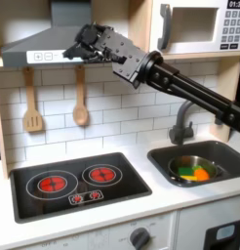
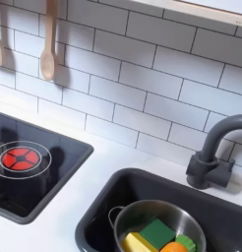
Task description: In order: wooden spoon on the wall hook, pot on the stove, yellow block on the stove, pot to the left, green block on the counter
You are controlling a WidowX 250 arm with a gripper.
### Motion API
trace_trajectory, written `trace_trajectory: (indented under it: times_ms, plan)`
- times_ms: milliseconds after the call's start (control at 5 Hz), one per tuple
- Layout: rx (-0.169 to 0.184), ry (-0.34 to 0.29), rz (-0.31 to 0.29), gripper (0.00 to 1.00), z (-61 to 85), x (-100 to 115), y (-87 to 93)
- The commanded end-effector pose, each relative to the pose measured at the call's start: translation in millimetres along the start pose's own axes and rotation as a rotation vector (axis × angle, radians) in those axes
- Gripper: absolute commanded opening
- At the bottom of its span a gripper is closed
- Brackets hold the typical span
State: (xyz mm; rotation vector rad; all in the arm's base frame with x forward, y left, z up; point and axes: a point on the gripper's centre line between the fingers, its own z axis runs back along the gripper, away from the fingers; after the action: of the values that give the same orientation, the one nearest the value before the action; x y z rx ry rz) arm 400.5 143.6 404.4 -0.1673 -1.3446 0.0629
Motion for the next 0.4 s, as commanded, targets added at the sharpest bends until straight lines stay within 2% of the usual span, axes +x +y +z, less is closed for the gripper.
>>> trace_trajectory:
  times_ms: [0,200]
  plan:
    - [0.007,0.005,0.0,0.0,-5.8,0.5,3.0]
    - [0.007,0.003,-0.008,0.0,-6.3,2.0,2.4]
